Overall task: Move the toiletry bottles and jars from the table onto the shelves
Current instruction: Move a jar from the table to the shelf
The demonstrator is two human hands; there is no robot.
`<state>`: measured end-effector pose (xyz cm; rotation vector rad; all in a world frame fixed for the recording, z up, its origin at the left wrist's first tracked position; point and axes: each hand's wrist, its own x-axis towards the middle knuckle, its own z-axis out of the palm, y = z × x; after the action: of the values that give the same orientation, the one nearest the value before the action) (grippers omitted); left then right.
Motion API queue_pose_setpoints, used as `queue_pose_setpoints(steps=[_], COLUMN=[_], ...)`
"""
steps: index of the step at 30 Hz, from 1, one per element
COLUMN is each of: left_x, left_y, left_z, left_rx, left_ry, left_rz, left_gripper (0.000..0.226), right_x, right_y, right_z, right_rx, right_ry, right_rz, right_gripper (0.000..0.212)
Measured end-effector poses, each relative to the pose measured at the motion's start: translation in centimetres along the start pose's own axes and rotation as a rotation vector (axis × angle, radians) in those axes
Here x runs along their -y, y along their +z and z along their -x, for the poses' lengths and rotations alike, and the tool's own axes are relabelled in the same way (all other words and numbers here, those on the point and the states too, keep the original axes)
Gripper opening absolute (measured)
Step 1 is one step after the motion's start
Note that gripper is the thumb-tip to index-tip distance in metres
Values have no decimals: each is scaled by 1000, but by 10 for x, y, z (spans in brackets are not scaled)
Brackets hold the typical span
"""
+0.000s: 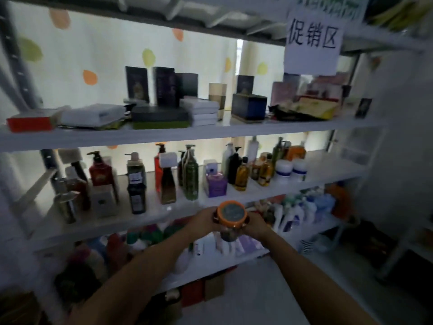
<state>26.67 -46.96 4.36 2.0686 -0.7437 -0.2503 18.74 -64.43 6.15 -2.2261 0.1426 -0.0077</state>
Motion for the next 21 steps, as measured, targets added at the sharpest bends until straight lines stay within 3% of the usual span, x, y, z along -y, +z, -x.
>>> queue_pose_setpoints(steps=[2, 6, 15, 21], left_x=[-14, -38, -75, -92], left_y=[26, 71, 123, 182], left_z=[-32, -91, -256, -326], left_rx=[53, 174, 340, 472], left_ry=[11, 94, 157, 217], left_rz=[-1, -20, -21, 52], left_gripper=[57, 67, 37, 45], right_x=[-26, -75, -142, -201], right_y=[-27, -78, -186, -240], right_z=[-7, -24, -103, -130], right_rx=[-90, -101, -199, -242], right_ry=[28, 132, 279, 368], right_rz=[26, 82, 61, 44], right_gripper=[48, 50, 40, 42])
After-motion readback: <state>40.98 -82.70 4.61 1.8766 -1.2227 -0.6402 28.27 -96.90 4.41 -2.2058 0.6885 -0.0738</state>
